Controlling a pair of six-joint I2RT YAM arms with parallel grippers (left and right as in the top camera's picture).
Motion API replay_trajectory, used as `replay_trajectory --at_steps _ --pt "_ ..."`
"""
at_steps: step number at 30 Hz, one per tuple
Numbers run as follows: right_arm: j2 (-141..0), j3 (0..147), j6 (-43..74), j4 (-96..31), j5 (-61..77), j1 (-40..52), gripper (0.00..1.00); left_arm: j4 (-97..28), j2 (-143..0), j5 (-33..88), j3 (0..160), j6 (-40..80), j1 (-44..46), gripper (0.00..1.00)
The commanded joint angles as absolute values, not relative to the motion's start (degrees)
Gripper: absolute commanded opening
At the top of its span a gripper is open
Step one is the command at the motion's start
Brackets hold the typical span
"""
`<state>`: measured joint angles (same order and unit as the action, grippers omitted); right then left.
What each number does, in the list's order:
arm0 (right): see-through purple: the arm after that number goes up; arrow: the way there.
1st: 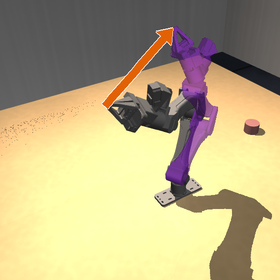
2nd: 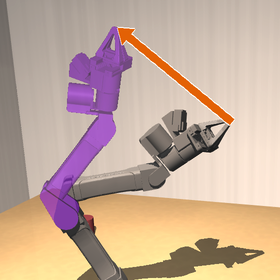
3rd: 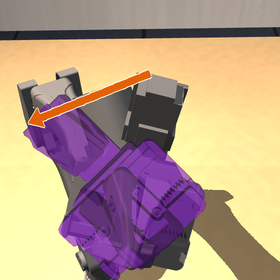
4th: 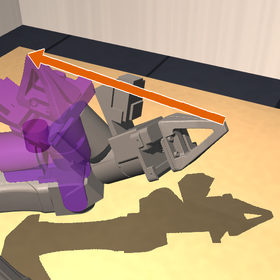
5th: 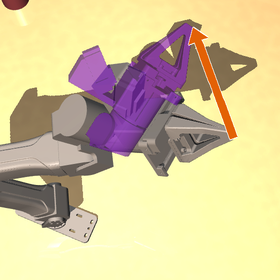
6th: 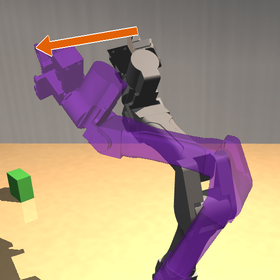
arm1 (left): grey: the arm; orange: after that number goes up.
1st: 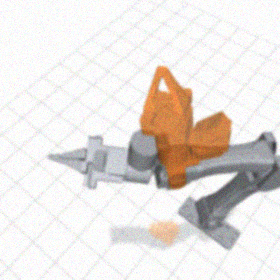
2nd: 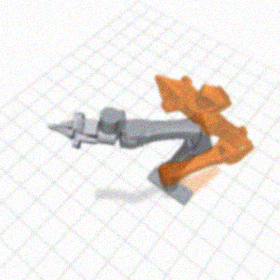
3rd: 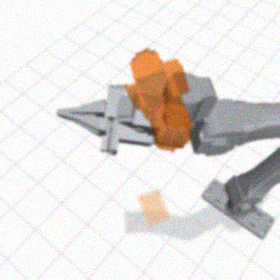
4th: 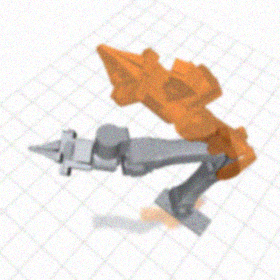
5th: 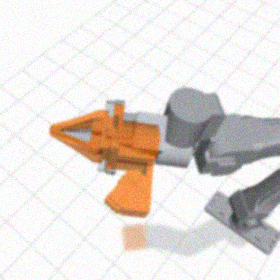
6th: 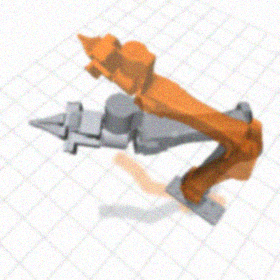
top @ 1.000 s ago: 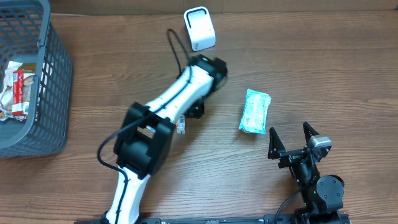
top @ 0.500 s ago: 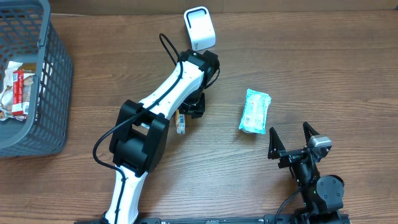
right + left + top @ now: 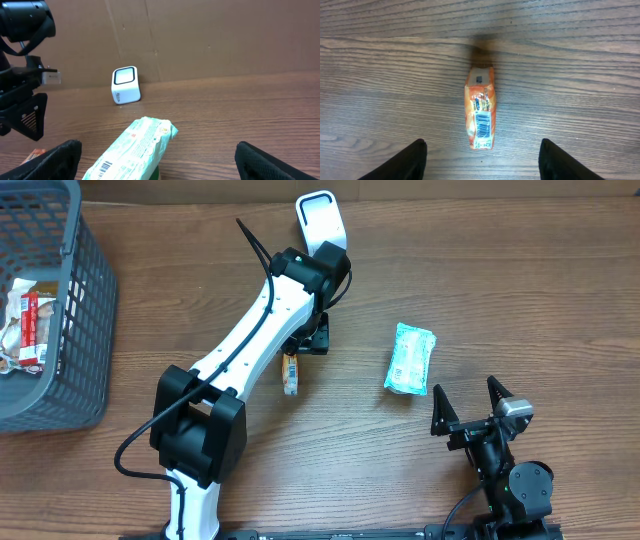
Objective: Scan the item barcode
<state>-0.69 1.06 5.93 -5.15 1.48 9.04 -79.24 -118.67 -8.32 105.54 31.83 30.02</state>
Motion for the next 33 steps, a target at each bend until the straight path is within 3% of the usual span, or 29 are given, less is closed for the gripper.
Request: replay_trajectory --at_steps 1,25,33 --pt "-0.2 0.4 5.5 -4.8 1.2 8.9 1.0 -78.7 -118.0 -7.9 104.0 33.7 30.5 0.64" --pt "-0.2 0.4 5.5 -4.8 1.2 8.9 1.0 -68.7 -117.4 -6.7 93.2 35.5 30.1 0.64" --pt "-0.2 0.4 5.5 -4.8 1.2 8.9 1.0 -64.8 -109.3 -8.3 88.3 34.9 30.4 0.63"
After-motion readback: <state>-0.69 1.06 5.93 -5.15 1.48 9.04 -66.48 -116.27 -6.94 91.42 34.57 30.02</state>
